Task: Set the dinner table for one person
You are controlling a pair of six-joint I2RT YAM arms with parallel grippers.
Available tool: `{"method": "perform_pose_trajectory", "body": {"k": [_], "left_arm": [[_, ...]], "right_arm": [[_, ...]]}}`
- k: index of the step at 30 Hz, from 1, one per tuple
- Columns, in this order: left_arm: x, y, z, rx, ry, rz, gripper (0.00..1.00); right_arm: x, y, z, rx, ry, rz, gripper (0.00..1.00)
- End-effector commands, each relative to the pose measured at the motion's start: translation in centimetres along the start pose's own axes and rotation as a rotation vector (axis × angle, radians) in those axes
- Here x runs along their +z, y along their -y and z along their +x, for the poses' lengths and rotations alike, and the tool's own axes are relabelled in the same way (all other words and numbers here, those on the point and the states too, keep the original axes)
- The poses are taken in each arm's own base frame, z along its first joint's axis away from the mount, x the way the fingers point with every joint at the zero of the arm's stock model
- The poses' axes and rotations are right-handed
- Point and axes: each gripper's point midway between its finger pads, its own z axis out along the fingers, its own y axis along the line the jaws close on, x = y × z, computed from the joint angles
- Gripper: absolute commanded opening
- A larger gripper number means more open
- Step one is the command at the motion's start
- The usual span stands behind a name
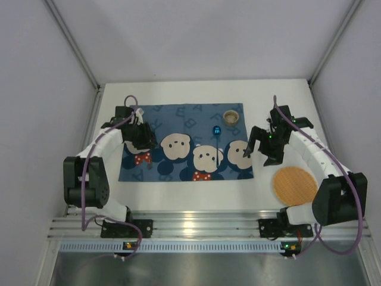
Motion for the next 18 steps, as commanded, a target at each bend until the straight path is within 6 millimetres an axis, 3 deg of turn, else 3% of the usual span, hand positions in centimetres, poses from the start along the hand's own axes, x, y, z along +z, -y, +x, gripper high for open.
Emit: {"method": "perform_pose_trajectory", "body": {"k": [1, 2, 7, 9, 13, 18], "left_arm": [[-1.7, 6.2, 0.2, 0.133, 0.049, 0.071, 0.4], [-1.3, 7.7, 1.6, 0.172, 0.024, 0.085, 0.4], [-2.1, 11.7, 4.1, 0.187, 0.037, 0.169, 0.38], [-3.0, 12.8, 5.0, 0.195, 0.038, 0.203, 0.38], [-4.5, 13.8, 5.7, 0.207, 0.05, 0.24, 0.37], [-6.3, 14.3, 5.9, 0.216, 0.076, 0.257, 0.37]], "right_arm": [[0.5, 4.0, -1.2, 0.088, 0.076, 0.128, 1.0], [0.5, 5.0, -1.4, 0.131, 0.089, 0.159, 1.0], [1.2, 10.8, -2.3, 0.277, 0.101, 0.328, 1.0], [1.7, 11.8, -2.3, 0.279, 0.073, 0.357, 1.0], [2.1, 15.2, -2.3, 0.294, 0.067, 0.491, 1.0], [3.0, 17.2, -2.1, 0.292, 0.039, 0.57, 0.97]]}}
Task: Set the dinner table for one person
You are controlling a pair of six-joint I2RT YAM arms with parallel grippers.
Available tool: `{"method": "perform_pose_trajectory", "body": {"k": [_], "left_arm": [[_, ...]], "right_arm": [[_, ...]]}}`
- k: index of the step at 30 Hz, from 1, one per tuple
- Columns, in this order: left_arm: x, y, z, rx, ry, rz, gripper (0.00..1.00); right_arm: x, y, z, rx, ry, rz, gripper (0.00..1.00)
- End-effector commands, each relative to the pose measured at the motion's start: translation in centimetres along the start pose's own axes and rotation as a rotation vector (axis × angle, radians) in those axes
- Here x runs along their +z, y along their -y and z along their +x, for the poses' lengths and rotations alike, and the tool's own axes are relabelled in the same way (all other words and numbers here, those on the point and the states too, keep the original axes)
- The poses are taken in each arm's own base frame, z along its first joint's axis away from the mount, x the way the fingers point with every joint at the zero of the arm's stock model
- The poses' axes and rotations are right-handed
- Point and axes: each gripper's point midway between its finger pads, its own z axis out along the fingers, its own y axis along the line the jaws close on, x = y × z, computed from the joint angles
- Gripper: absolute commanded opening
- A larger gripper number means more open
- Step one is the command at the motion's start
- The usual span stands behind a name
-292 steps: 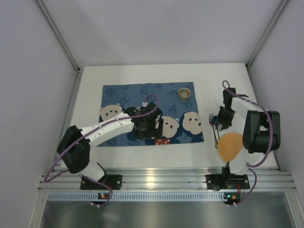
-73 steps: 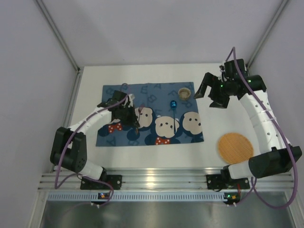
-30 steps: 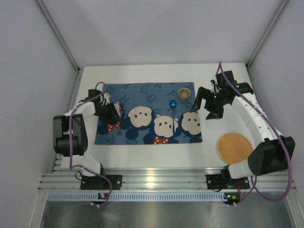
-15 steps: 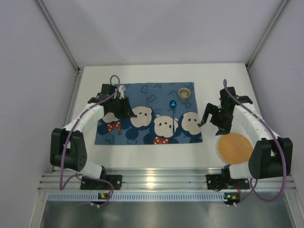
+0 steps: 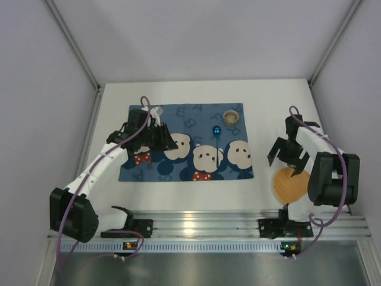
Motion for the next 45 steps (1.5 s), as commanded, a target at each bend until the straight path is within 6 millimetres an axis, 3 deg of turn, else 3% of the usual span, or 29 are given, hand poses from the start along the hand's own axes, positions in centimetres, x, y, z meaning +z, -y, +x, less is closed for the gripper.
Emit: {"method": "perform_pose_trajectory", "body": {"k": [1, 7, 8, 13, 14, 17, 23, 26, 30, 31, 33, 34, 36, 37, 39, 40, 42, 43, 44, 45], "left_arm": [[-1.4, 1.3, -0.1, 0.001, 0.028, 0.032, 0.37], [-2.2, 1.4, 0.6, 0.003, 0.029, 0.04, 0.36], [-2.2, 1.3, 0.9, 0.001, 0.025, 0.038, 0.36], [-2.3, 1.1, 1.2, -0.002, 0.029, 0.037, 0.36], [-2.3, 1.0, 1.5, -0.005, 0.027, 0.035, 0.36], [-2.2, 0.9, 1.6, -0.009, 0.03, 0.037, 0.35], [-1.8, 1.4, 1.2, -0.017, 0.034, 0.068, 0.35], [-1.6, 2.4, 0.7, -0.007, 0.036, 0.103, 0.36], [-1.0, 5.2, -0.6, 0.043, 0.054, 0.177, 0.38], [-0.9, 6.5, -0.8, 0.066, 0.055, 0.203, 0.38], [0.4, 7.4, -1.0, 0.071, 0.035, 0.216, 0.38], [0.6, 9.0, -1.3, 0.101, 0.041, 0.247, 0.38], [2.5, 10.1, -1.1, 0.112, 0.009, 0.25, 0.38], [2.8, 12.1, -1.4, 0.147, 0.016, 0.278, 0.38], [5.1, 13.1, -1.0, 0.159, -0.021, 0.272, 0.39], [5.4, 15.5, -1.3, 0.196, -0.008, 0.299, 0.4], [8.1, 16.4, -0.6, 0.218, -0.043, 0.275, 0.42], [8.4, 18.7, -0.9, 0.249, -0.023, 0.296, 0.43], [10.4, 18.6, -0.1, 0.256, -0.052, 0.266, 0.43], [11.0, 19.3, 0.2, 0.271, -0.06, 0.264, 0.43]], "right_arm": [[1.1, 1.5, -1.7, 0.001, 0.049, 0.082, 0.96], [2.8, 1.7, -2.3, -0.031, 0.021, 0.13, 0.74], [3.0, 1.7, -2.3, -0.037, 0.018, 0.132, 0.64], [3.9, 2.0, -1.7, -0.053, -0.005, 0.148, 0.37], [4.0, 2.1, -1.6, -0.06, -0.008, 0.148, 0.22], [4.5, 2.4, -1.1, -0.082, -0.028, 0.157, 0.0], [3.2, 1.3, -1.1, -0.075, -0.023, 0.09, 0.0], [0.7, -0.8, -1.7, -0.059, 0.008, -0.011, 0.0], [-4.9, -4.7, -2.5, -0.089, 0.092, -0.158, 0.0], [-6.0, -6.1, -2.0, -0.119, 0.091, -0.205, 0.0], [-8.2, -7.9, -1.5, -0.134, 0.108, -0.261, 0.0], [-8.9, -8.7, -1.1, -0.143, 0.101, -0.296, 0.0], [-9.9, -9.7, -0.4, -0.131, 0.096, -0.338, 0.0], [-10.2, -10.6, 0.3, -0.139, 0.083, -0.36, 0.0], [-10.6, -11.3, 1.1, -0.151, 0.073, -0.381, 0.0], [-10.8, -11.9, 1.7, -0.162, 0.06, -0.395, 0.0], [-11.2, -12.4, 2.2, -0.17, 0.051, -0.411, 0.0], [-11.6, -12.9, 2.6, -0.174, 0.044, -0.429, 0.0], [-11.8, -13.1, 2.6, -0.172, 0.042, -0.437, 0.0], [-12.3, -13.3, 2.5, -0.169, 0.048, -0.452, 0.0]]}}
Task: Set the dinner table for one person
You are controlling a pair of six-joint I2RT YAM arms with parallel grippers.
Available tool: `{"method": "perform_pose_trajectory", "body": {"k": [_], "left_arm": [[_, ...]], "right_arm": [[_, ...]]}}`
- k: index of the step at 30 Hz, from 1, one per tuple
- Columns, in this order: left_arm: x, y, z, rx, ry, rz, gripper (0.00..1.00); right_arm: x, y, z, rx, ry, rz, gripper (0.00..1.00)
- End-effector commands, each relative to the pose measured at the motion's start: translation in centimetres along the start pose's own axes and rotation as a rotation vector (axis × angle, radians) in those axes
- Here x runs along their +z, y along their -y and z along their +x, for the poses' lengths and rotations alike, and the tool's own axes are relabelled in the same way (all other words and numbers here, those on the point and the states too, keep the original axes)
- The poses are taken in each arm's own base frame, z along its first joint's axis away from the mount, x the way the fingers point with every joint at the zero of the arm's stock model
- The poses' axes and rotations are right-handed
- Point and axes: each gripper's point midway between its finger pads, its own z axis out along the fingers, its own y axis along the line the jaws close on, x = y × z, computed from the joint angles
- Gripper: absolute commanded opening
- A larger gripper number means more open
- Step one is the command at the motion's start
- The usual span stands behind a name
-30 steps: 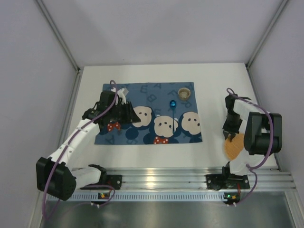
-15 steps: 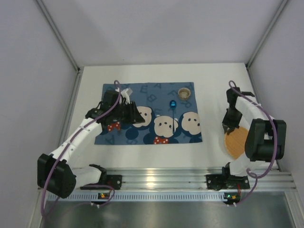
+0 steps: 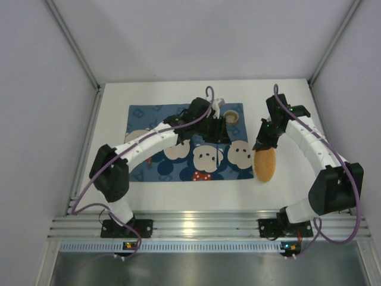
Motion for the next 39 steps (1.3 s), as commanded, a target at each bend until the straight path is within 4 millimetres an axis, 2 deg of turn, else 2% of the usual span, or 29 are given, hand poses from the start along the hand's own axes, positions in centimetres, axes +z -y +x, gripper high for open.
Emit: {"method": "perform_pose_trajectory", "body": {"k": [1, 2, 3, 4, 5, 7, 13, 19, 23, 28, 33, 37, 39], "left_arm": [[2.7, 4.7, -2.0, 0.094, 0.056, 0.039, 0.44], [4.3, 4.2, -1.4, 0.099, 0.034, 0.013, 0.45], [5.0, 4.6, -1.0, 0.108, 0.019, 0.012, 0.45], [5.6, 6.5, -0.8, 0.135, 0.017, 0.036, 0.45], [6.7, 6.1, -0.2, 0.141, 0.0, 0.016, 0.45], [7.8, 7.1, 0.9, 0.159, -0.023, 0.02, 0.45], [8.5, 7.7, 2.3, 0.173, -0.029, 0.004, 0.45], [9.9, 5.6, 3.6, 0.199, -0.039, -0.126, 0.45], [10.9, 4.2, 4.9, 0.209, -0.061, -0.195, 0.37], [11.8, 4.7, 5.4, 0.183, -0.073, -0.175, 0.29], [11.5, 4.8, 5.0, 0.184, -0.049, -0.189, 0.22], [10.9, 4.7, 4.8, 0.195, -0.046, -0.199, 0.02], [10.6, 4.5, 4.2, 0.201, -0.021, -0.222, 0.0]], "right_arm": [[-1.7, -2.9, 0.0, 0.032, -0.007, -0.113, 0.0], [-1.9, -3.1, -0.1, 0.032, -0.003, -0.12, 0.0], [-2.1, -3.3, -0.3, 0.031, 0.0, -0.124, 0.0], [-2.1, -3.4, -0.3, 0.032, -0.003, -0.128, 0.0], [-2.1, -3.5, -0.4, 0.033, -0.004, -0.131, 0.0], [-2.2, -3.8, -0.4, 0.04, -0.011, -0.141, 0.0], [-2.5, -4.4, -0.6, 0.045, -0.015, -0.166, 0.0], [-3.0, -5.1, -0.5, 0.065, -0.046, -0.214, 0.0], [-3.1, -5.5, 0.0, 0.09, -0.082, -0.253, 0.0], [-2.8, -6.2, 1.1, 0.172, -0.156, -0.325, 0.0], [-2.8, -6.9, 1.9, 0.256, -0.209, -0.397, 0.0], [-3.2, -7.2, 1.8, 0.273, -0.216, -0.423, 0.0], [-3.5, -7.3, 1.5, 0.277, -0.208, -0.431, 0.0]]}}
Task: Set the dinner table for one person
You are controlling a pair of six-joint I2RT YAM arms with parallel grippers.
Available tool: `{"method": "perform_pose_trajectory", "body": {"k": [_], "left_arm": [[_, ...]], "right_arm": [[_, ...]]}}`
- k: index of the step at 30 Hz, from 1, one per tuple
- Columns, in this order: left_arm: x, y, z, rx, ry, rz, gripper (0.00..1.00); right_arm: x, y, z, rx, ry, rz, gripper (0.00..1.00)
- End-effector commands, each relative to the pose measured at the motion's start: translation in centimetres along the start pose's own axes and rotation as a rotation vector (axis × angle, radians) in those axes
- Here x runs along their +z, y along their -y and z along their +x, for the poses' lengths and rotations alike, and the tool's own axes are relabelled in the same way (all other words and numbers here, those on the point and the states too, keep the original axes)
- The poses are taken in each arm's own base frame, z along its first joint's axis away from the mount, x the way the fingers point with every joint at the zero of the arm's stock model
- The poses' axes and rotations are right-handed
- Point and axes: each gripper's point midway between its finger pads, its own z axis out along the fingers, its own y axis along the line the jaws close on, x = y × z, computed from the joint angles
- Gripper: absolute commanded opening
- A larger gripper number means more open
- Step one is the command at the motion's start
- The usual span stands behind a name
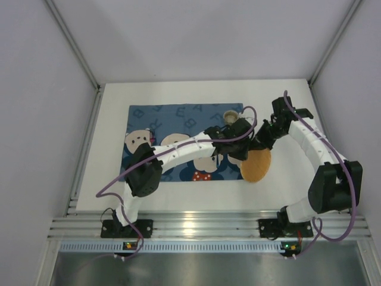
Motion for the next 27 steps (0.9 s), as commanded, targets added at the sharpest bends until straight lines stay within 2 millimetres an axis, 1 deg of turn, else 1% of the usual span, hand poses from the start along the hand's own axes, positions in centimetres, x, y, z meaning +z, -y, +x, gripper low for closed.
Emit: {"method": "perform_pose_trajectory", "body": {"k": [1, 4, 5, 6, 7, 8, 9, 10, 11, 13, 14, 15, 16, 17, 18, 19, 20, 21, 22, 23, 24, 25, 26, 27], "left_arm": [[-0.7, 1.1, -1.9, 0.019, 0.08, 0.014, 0.0], [-1.7, 1.5, -3.0, 0.032, 0.117, 0.024, 0.0], [-1.8, 1.7, -3.2, 0.032, 0.125, 0.028, 0.0], [-2.1, 2.0, -3.7, 0.032, 0.133, 0.039, 0.0], [-2.1, 2.2, -3.9, 0.034, 0.133, 0.042, 0.0], [-2.2, 2.2, -3.9, 0.034, 0.126, 0.038, 0.0], [-2.4, 2.5, -4.5, 0.036, 0.138, 0.045, 0.0], [-2.4, 2.6, -4.6, 0.04, 0.136, 0.048, 0.0], [-2.6, 2.8, -4.9, 0.039, 0.142, 0.052, 0.0], [-3.0, 2.7, -5.5, 0.037, 0.148, 0.052, 0.0], [-3.2, 2.8, -5.8, 0.034, 0.156, 0.05, 0.0], [-3.7, 2.8, -6.1, 0.034, 0.161, 0.05, 0.0], [-3.9, 2.7, -6.3, 0.035, 0.165, 0.05, 0.0], [-4.1, 2.2, -6.5, 0.029, 0.169, 0.037, 0.0], [-5.0, 2.1, -7.1, 0.024, 0.186, 0.042, 0.0], [-5.4, 1.8, -7.5, 0.01, 0.192, 0.04, 0.0], [-6.0, 1.0, -8.2, -0.009, 0.208, 0.037, 0.0], [-7.3, 0.7, -8.5, -0.021, 0.216, 0.057, 0.0], [-8.1, 0.3, -8.9, -0.048, 0.23, 0.069, 0.0], [-9.1, -1.2, -9.8, -0.084, 0.248, 0.075, 0.0], [-10.7, -2.0, -9.1, -0.118, 0.246, 0.104, 0.0], [-11.5, -3.2, -9.1, -0.145, 0.259, 0.107, 0.0], [-12.6, -5.8, -10.5, -0.197, 0.314, 0.101, 0.0], [-13.7, -7.7, -8.8, -0.244, 0.309, 0.1, 0.0]], "right_arm": [[-2.7, -4.1, 1.8, -0.004, -0.064, -0.196, 0.0], [-3.1, -4.2, 1.4, -0.027, -0.044, -0.202, 0.0], [-3.7, -4.6, 1.1, -0.044, -0.023, -0.203, 0.04], [-4.0, -4.3, 0.6, -0.066, 0.009, -0.188, 0.12], [-4.4, -4.4, 0.2, -0.079, 0.027, -0.182, 0.36], [-5.4, -4.7, -0.3, -0.087, 0.048, -0.176, 0.47], [-5.7, -4.4, -0.8, -0.112, 0.072, -0.156, 0.55], [-6.2, -4.4, -1.1, -0.12, 0.086, -0.147, 0.68], [-7.0, -4.5, -1.3, -0.129, 0.098, -0.141, 0.72], [-8.1, -4.2, -2.1, -0.139, 0.132, -0.129, 0.75], [-9.4, -4.2, -2.4, -0.134, 0.159, -0.135, 0.76], [-10.2, -4.0, -2.8, -0.141, 0.182, -0.131, 0.76], [-11.5, -4.2, -2.8, -0.147, 0.206, -0.136, 0.77], [-12.4, -3.9, -3.2, -0.139, 0.232, -0.137, 0.79], [-13.3, -3.5, -3.8, -0.13, 0.261, -0.134, 0.79], [-14.0, -3.3, -4.1, -0.13, 0.278, -0.135, 0.81], [-15.2, -3.0, -4.3, -0.117, 0.304, -0.136, 0.81], [-15.6, -2.7, -4.4, -0.125, 0.315, -0.134, 0.82], [-16.2, -2.5, -4.5, -0.125, 0.329, -0.133, 0.82], [-16.6, -2.0, -4.5, -0.112, 0.337, -0.126, 0.82], [-16.7, -1.7, -4.5, -0.115, 0.343, -0.121, 0.82], [-16.7, -1.6, -4.4, -0.113, 0.343, -0.119, 0.82], [-16.4, -1.2, -4.0, -0.109, 0.339, -0.118, 0.82], [-16.1, -1.3, -3.7, -0.104, 0.327, -0.129, 0.82]]}}
